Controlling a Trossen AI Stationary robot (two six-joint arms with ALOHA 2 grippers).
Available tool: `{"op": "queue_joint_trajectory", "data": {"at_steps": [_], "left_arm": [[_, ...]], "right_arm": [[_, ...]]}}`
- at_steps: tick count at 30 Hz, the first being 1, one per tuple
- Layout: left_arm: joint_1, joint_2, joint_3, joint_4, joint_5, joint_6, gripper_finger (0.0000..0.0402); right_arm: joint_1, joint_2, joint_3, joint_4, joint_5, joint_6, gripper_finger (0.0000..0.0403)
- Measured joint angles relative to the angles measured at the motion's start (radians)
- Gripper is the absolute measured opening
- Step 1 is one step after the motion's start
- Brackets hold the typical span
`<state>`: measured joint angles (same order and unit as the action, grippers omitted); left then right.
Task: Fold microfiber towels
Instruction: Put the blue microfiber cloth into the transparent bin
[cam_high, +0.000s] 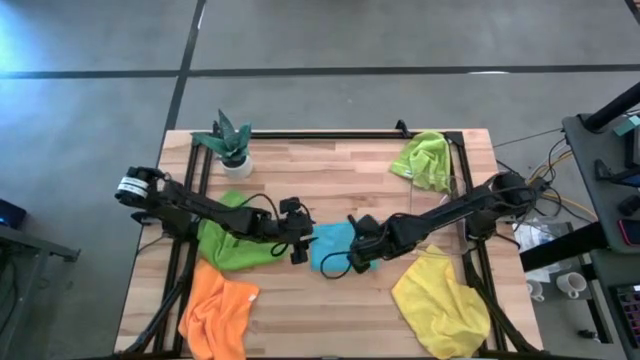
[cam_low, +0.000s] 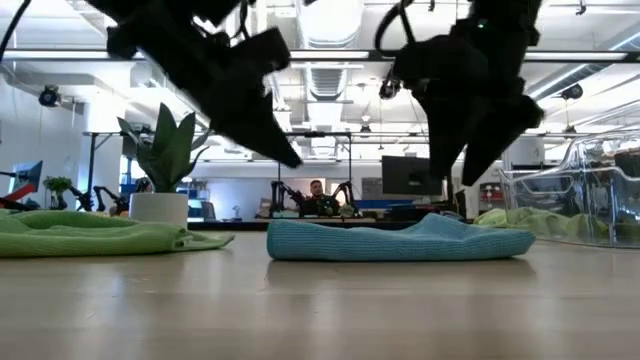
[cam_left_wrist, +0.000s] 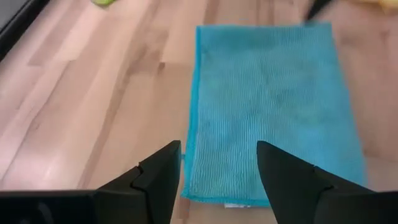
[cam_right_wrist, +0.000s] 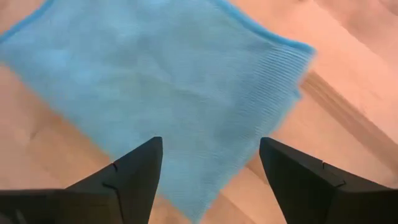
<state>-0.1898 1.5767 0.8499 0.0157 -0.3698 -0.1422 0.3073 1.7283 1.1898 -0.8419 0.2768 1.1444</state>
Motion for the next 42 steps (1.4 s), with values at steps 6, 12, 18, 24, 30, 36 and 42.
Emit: {"op": "queue_joint_trajectory", "data": {"at_steps": [6,12,18,24,30,36,42], "left_arm": [[0.0,0.128,-0.004,0.102,0.007,0.052,0.0195],[0.0,0.214,0.007,0.102,0.051,0.051,0.0195],[0.0,0.228,0.011,0.108,0.051,0.052,0.0195],[0.0,0.223,0.01,0.104,0.051,0.054,0.0195],[0.001,0.223,0.01,0.104,0.051,0.075,0.0195],[0.006,0.222,0.01,0.104,0.051,0.075,0.0195],[0.007,0.221,0.01,0.103,0.051,0.073,0.0195]], "right_arm": [[-0.002,-0.019,-0.107,0.039,0.005,0.157,0.0261],[-0.01,-0.093,-0.188,0.074,-0.025,0.269,0.0277],[-0.056,-0.149,-0.288,0.289,-0.054,0.293,0.0299],[-0.098,-0.123,-0.288,0.293,-0.092,0.272,0.0292],[-0.098,-0.123,-0.144,0.088,-0.072,0.203,0.0286],[-0.111,-0.067,0.026,-0.083,-0.055,0.039,0.0286],[-0.176,0.072,0.083,-0.066,-0.26,-0.228,0.0286]]}}
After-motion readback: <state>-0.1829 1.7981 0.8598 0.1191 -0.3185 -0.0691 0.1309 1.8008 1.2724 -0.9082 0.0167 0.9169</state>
